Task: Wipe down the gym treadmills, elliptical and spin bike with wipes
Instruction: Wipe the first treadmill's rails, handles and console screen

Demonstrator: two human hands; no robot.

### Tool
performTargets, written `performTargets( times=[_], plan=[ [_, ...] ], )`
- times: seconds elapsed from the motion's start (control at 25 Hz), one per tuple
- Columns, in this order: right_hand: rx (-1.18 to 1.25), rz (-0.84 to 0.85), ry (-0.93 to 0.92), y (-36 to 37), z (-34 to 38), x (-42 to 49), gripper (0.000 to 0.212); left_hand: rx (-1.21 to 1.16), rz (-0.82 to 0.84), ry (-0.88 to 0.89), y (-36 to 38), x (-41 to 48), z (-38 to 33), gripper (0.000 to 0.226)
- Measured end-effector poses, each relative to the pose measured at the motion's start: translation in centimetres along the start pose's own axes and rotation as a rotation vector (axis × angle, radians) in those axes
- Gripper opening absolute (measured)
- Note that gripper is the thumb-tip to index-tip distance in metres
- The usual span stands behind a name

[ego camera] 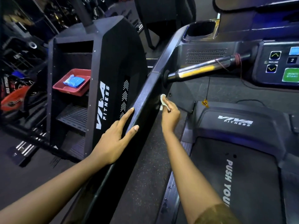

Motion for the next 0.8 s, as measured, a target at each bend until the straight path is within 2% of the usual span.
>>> performTargets(
  times=[0.2,0.32,0.44,0.52,0.64,0.72,0.8],
  plan=[
    [0.071,-0.04,0.045,-1.7,-1.6,-7.4,0.034,0.005,-0.014,0.01,0.0,0.0,0.0,0.065],
    [0.11,0.006,0.07,-3.0,-0.7,-12.5,0.046,0.002,-0.018,0.016,0.0,0.1,0.0,0.067],
    [0.113,0.077,0.054,-4.9,1.1,-16.5,0.047,0.001,-0.012,0.012,0.0,0.1,0.1,0.068],
    [0.083,0.07,0.011,-5.6,2.5,-14.6,0.043,0.015,-0.002,0.001,0.1,0.2,0.0,0.065],
    [0.062,-0.014,0.016,-3.9,4.1,-6.8,0.032,0.013,-0.007,-0.007,0.1,0.1,0.1,0.069],
    [0.014,-0.004,-0.084,-1.8,5.9,-4.3,0.031,0.001,-0.004,-0.003,0.1,0.1,0.1,0.072],
    [-0.027,0.0,-0.168,-0.6,6.4,-5.4,0.03,0.001,-0.001,0.006,0.1,0.2,0.1,0.073]
  ],
)
Point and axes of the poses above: each hand's wrist, its own x-axis towards the middle knuckle, its own y-axis out of the palm, z = x × y, the point moved 6 cm from there along x, towards the middle knuckle, and after that the axes turned 7 degrees about -z, right-handed, at the moved point
